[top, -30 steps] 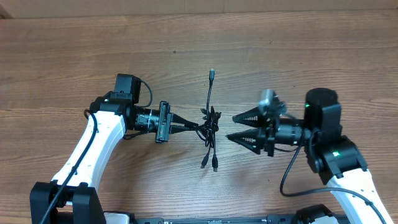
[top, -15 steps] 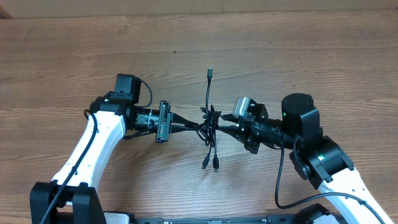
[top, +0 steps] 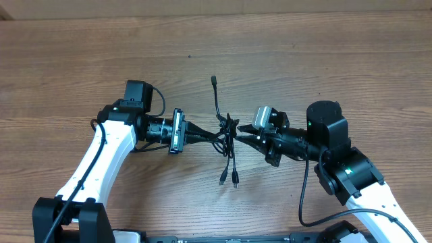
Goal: Untangle cables
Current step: 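Grasp the cable bundle with the right gripper beside the left gripper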
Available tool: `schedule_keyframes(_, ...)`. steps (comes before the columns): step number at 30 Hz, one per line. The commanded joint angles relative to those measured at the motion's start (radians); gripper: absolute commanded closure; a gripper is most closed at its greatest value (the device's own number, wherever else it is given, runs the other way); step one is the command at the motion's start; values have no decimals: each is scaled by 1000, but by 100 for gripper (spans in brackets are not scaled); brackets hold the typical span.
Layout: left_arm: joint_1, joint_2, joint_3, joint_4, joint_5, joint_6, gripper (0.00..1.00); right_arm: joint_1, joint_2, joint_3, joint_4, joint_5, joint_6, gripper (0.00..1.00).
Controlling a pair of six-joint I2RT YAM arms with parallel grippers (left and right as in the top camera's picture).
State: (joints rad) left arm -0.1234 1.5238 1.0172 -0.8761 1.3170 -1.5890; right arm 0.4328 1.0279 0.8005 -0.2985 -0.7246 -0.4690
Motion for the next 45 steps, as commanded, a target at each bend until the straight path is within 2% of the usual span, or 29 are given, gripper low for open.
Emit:
schedule_keyframes(1,7,4,27,3,8,-55,96,6,1,26,14,-26,-4,83)
schedule_keyframes(7,5,4,27,47,2,-81,96,6,1,26,36,-40,-4,85)
schedule_keyframes(12,5,4,27,47,-8,-80,96,6,1,26,32,-63,-5,96)
schedule_keyframes(22,-2,4,27,47,-9,-80,96,6,1,25,29,-63,-5,96)
schedule_keyframes(23,-5,4,27,47,-9,-84,96,6,1,25,28,-63,-5,93)
schedule_keyframes(25,-12,4,27,47,-9,-93,96,6,4,25,28,-63,-5,70)
schedule_keyframes(26,-15,4,27,48,-9,-98,96,6,8,26,28,-63,-5,65)
schedule_keyframes(30,-21,4,27,52,-8,-103,96,6,22,25,28,-63,-5,62)
schedule_keyframes(31,-21,4,27,53,-9,-103,96,6,26,25,28,-63,-5,65)
schedule_keyframes(33,-21,4,27,54,-10,-103,96,6,30,25,28,-63,-5,83)
schedule_keyframes(35,-21,4,27,55,-9,-103,96,6,31,25,29,-63,-5,95)
schedule_keyframes(45,-22,4,27,54,-25,-102,96,6,31,25,40,-62,-5,96)
